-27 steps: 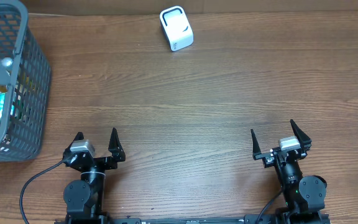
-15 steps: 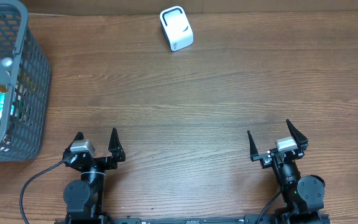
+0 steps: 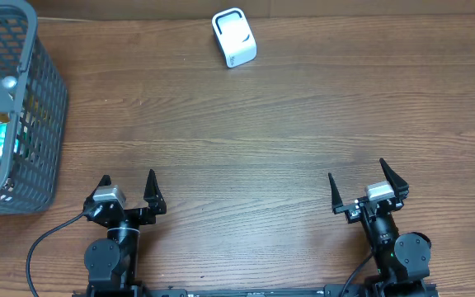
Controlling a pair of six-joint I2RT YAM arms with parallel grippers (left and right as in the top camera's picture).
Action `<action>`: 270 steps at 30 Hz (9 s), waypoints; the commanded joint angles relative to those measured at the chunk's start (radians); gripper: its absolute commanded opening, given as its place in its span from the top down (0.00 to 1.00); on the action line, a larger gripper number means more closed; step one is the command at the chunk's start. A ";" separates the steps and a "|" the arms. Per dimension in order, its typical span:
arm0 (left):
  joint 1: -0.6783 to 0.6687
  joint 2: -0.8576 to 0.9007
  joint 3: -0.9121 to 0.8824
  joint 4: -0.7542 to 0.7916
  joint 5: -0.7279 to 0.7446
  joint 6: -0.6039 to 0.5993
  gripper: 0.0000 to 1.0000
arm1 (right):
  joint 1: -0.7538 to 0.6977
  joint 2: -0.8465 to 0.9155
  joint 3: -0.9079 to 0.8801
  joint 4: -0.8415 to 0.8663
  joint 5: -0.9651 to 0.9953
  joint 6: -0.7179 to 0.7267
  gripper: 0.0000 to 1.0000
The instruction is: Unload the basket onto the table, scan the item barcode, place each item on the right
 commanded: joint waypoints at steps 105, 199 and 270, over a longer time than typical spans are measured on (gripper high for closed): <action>-0.008 -0.009 -0.004 0.002 0.009 0.027 0.00 | 0.004 -0.008 -0.011 0.003 0.002 0.004 0.00; -0.006 0.423 1.036 0.601 -0.083 0.326 0.01 | 0.004 -0.008 -0.011 0.003 0.002 0.004 0.00; 0.584 1.723 2.317 -1.092 0.356 0.313 0.02 | 0.004 -0.008 -0.011 0.003 0.002 0.005 0.00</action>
